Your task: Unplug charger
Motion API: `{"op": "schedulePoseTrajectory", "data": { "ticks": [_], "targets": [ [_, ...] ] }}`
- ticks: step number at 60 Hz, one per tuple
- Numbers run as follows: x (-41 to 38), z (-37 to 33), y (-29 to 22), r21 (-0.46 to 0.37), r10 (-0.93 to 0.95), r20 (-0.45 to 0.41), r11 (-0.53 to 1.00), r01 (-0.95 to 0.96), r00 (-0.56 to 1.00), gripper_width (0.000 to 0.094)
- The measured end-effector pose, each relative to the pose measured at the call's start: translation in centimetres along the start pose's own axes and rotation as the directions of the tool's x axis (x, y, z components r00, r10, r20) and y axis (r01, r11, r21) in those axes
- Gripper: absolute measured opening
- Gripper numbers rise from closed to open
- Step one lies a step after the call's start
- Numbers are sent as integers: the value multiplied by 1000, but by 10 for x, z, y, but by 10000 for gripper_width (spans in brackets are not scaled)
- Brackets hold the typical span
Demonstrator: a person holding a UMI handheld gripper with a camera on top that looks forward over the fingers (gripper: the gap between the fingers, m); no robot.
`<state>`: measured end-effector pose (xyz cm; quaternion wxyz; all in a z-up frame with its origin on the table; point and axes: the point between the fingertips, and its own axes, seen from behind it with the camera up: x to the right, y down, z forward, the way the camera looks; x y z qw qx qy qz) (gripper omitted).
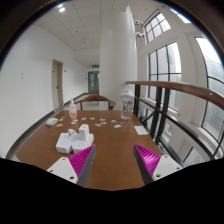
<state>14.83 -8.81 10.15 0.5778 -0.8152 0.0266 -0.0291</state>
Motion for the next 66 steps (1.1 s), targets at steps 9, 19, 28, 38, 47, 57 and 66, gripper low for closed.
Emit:
{"op": "schedulePoseTrajectory", "data": {
  "ticks": [9,19,28,38,47,57,66],
  "targets": [
    [-63,59,-11,-22,20,126,1000,-17,992,792],
    [-116,125,-18,-49,2,196,999,8,981,774],
    [-131,181,3,-149,-7,179,988,34,984,588],
    [-128,191,6,-96,-109,148,988,124,983,173],
    [-128,194,1,-53,-91,141,994,99,986,77],
    [-127,193,-1,-46,-80,130,995,87,988,74],
    [-126,179,-38,96,-75,118,993,63,990,74]
  ]
}}
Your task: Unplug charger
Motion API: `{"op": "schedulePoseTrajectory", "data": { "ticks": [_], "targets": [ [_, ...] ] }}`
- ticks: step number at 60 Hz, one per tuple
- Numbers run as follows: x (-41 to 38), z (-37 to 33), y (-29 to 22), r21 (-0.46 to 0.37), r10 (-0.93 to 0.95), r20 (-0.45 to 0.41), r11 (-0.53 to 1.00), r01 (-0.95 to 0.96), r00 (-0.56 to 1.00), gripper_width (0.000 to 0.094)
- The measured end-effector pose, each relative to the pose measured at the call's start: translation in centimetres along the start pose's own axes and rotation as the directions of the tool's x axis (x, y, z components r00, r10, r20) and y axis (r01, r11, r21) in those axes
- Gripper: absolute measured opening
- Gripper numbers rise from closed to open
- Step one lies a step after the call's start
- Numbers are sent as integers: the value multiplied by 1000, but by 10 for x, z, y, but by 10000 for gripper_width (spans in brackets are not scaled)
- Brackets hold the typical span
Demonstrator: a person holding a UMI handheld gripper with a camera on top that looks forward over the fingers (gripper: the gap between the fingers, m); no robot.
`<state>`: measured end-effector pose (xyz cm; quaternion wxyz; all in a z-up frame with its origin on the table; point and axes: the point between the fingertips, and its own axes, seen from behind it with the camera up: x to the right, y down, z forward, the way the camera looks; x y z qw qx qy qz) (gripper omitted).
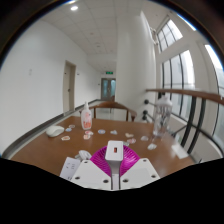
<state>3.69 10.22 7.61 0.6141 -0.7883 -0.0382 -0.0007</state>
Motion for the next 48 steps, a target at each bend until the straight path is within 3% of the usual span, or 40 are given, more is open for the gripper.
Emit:
{"op": "schedulePoseTrajectory", "data": {
  "ticks": [4,8,13,17,28,37,48],
  "targets": [
    [4,-19,-51,104,-72,-29,992,75,997,74],
    [-3,-32,-70,85,-27,25,996,25,999,74],
    [18,-45,-84,73,-42,-1,996,42,999,73],
    [40,-51,-69,27,-70,-34,997,71,997,73],
    [63,-56,37,-224,-47,-3,973,46,999,85],
    [67,-50,81,-307,-9,9,952,11,1000,132],
    [76,-40,88,-317,-48,-12,948,41,999,219]
  ]
}}
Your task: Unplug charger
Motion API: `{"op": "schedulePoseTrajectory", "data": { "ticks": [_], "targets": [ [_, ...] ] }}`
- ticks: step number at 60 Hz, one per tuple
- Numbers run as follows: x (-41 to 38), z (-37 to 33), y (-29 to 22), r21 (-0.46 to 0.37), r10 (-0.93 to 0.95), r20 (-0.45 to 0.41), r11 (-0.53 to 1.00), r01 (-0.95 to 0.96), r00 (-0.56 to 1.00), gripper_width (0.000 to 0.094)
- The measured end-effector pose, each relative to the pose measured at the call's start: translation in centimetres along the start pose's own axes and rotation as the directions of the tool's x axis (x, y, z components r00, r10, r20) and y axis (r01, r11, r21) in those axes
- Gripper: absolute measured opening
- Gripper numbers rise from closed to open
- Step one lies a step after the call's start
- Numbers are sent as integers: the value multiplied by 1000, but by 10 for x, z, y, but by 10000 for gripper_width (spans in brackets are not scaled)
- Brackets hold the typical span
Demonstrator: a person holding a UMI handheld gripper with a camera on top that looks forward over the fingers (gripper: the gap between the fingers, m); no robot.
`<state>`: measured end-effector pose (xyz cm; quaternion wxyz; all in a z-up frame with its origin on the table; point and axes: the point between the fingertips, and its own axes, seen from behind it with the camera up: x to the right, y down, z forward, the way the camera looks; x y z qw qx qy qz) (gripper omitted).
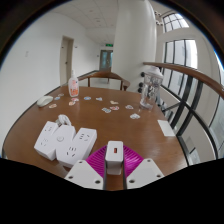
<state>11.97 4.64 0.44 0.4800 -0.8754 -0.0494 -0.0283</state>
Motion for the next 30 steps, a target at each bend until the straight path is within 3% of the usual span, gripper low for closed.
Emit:
{"op": "schedulePoseTrajectory", "data": {
  "ticks": [1,2,8,16,30],
  "targets": [
    [0,0,0,-2,-3,-4,1000,3,1000,250],
    [0,0,1,-5,-7,-5,1000,7,1000,348],
    [2,0,2,-6,-27,-19,1000,27,999,700],
    [12,-9,1,11,-34,-55,999,35,998,842],
    [10,-63,0,69,55,-38,996,-52,998,850]
  ]
}}
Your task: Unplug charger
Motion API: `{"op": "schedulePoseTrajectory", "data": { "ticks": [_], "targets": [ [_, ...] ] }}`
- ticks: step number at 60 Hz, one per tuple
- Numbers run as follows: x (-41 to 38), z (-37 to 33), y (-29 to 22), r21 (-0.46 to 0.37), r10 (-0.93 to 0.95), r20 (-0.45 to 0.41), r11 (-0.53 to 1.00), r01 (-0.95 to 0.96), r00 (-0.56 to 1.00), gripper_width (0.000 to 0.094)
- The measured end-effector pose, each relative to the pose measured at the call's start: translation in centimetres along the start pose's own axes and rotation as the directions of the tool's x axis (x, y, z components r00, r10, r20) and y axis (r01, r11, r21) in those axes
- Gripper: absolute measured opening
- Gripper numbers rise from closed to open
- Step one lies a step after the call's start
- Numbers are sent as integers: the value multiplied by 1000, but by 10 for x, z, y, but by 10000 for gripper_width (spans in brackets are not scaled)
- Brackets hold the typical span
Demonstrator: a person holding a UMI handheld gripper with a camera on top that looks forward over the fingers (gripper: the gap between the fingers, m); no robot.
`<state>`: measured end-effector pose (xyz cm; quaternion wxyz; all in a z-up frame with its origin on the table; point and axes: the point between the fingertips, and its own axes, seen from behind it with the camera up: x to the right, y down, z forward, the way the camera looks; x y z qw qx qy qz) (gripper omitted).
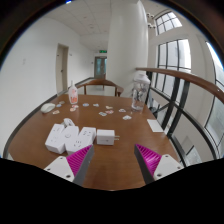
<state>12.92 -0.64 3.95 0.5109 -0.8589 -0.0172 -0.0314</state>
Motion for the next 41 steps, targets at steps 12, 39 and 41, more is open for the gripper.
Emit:
{"op": "schedulePoseTrajectory", "data": {
  "ticks": [12,39,41],
  "targets": [
    [-20,-83,-12,118,33,54,992,-40,998,849],
    [-5,-169,0,223,-17,8,975,14,1000,850],
    [-2,-168,-4,237,-7,4,972,5,1000,851]
  ]
}}
